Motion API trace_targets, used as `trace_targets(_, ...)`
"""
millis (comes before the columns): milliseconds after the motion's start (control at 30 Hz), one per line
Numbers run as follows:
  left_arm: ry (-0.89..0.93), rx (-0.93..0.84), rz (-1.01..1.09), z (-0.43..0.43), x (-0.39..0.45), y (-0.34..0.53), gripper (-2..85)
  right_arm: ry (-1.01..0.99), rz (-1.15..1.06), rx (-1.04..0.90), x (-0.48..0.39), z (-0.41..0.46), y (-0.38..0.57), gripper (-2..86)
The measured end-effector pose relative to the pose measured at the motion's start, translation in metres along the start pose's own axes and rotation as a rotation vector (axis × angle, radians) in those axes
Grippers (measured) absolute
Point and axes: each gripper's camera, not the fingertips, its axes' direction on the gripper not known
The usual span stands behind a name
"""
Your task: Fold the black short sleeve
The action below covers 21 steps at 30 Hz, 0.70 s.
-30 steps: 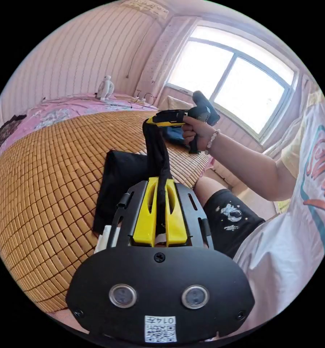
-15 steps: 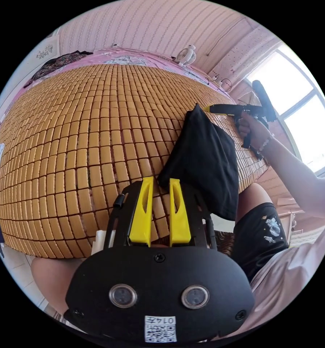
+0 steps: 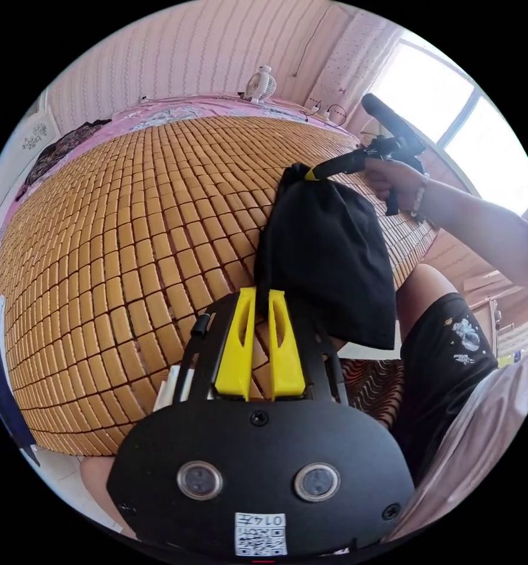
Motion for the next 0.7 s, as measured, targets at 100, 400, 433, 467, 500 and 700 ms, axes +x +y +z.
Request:
trace_targets(100,-0.025,0.018,0.019,-0.017,0.007,0.017,3.6,-0.057,0.005,0.016,0.001,-0.017,0.019,3.5)
trace_targets(400,-0.079,0.275,0.087,-0.141,0.044,0.105,3.4,-0.234,-0.059,0.378,-0.019,-0.123,0.125,0.5)
trace_targets(433,-0.088,0.293,0.074,-0.15,0.045,0.113,3.4,-0.264,-0.084,0.407,-0.025,-0.134,0.133,0.4)
trace_targets(467,-0.115,0.322,0.051,-0.165,0.047,0.127,3.4,-0.292,-0.116,0.431,-0.033,-0.144,0.139,0.3)
trace_targets(500,-0.152,0.345,0.029,-0.181,0.048,0.141,3.4,-0.303,-0.132,0.442,-0.038,-0.148,0.141,0.2)
trace_targets(700,-0.32,0.478,-0.14,-0.257,0.034,0.213,3.4,-0.42,-0.302,0.54,-0.109,-0.175,0.129,0.1)
